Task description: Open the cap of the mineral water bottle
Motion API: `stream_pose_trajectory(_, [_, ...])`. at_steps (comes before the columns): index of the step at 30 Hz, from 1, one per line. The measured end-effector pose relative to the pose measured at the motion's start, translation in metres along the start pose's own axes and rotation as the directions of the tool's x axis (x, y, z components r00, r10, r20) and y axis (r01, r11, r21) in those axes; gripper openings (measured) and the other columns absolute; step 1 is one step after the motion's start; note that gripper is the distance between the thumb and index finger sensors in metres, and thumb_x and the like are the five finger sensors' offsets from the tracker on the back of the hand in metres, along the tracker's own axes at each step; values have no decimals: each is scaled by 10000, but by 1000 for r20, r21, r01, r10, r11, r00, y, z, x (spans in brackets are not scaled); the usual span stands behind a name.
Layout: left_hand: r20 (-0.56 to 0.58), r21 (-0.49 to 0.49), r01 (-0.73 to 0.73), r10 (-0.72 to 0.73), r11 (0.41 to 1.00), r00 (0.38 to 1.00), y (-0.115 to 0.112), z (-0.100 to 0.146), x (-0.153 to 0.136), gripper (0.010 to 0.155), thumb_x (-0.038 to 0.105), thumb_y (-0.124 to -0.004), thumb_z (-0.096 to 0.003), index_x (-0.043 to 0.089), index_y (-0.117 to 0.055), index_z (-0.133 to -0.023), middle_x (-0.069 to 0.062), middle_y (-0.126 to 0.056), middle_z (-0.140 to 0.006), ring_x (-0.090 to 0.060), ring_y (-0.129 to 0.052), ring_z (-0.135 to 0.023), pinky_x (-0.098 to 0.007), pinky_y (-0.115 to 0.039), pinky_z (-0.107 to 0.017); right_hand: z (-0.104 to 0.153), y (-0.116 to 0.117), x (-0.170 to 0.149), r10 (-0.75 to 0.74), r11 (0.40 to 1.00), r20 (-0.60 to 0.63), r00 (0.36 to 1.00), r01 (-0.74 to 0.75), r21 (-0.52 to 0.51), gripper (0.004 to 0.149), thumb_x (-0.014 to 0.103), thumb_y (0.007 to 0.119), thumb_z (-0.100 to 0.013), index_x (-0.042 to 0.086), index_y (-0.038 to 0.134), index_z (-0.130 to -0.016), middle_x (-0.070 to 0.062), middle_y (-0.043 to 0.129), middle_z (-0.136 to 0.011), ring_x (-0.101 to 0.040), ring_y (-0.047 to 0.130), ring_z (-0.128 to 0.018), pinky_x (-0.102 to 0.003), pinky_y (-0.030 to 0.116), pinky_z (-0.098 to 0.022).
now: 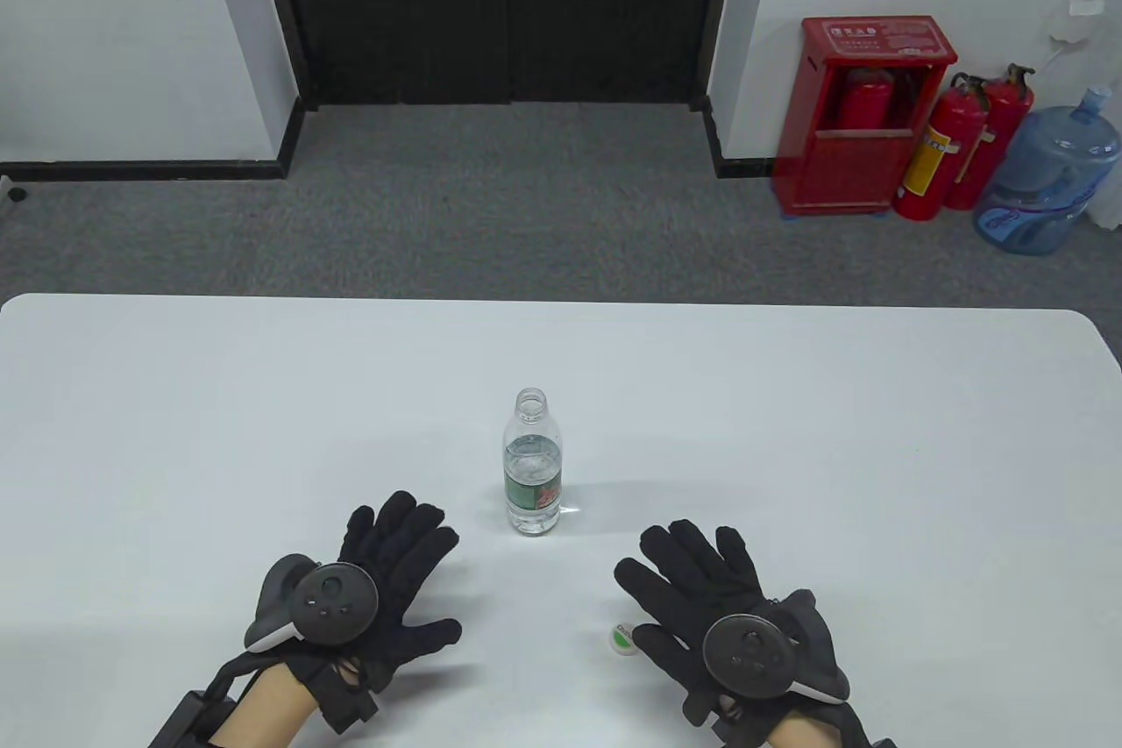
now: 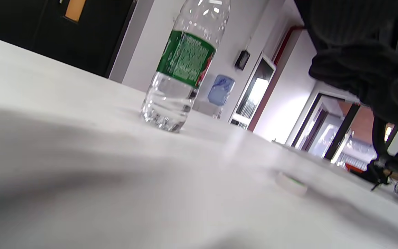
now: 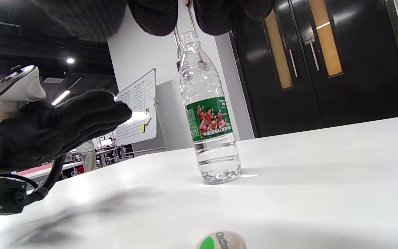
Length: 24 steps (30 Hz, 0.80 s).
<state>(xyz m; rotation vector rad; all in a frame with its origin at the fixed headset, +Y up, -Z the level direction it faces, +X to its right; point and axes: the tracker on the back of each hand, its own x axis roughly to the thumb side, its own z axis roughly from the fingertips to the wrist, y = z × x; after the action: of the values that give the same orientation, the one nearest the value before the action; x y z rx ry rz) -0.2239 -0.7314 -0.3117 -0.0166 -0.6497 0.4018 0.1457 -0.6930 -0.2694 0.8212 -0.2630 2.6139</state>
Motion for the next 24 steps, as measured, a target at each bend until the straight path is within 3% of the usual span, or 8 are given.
stream_pose_trajectory(24, [-2,-67,-9,9,998,1000,-11,-1,2,867,673,-746,-369,415,-215,-1005,-31,-174,-1101,-352,-117,-1076,-641,-116,-708,-1,2,-9,-62,998,-31,998,63,27,664,560,690,-383,404,526,-1007,-52,497,-1149,-392,409,-1041,-661,241,-672])
